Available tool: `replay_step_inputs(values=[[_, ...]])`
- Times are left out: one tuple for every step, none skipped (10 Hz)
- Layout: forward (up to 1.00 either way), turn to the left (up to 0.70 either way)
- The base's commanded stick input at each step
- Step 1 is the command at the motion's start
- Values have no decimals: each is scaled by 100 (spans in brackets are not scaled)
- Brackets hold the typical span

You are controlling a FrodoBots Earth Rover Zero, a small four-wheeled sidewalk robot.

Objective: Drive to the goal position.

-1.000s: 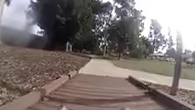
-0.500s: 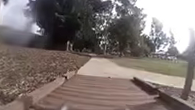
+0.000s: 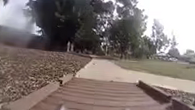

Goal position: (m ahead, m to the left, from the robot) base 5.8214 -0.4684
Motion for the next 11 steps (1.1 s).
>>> replay_step_inputs(values=[[70,0],[70,0],[70,0],[70,0],[70,0],[70,0],[70,0],[70,0],[70,0],[70,0],[70,0]])
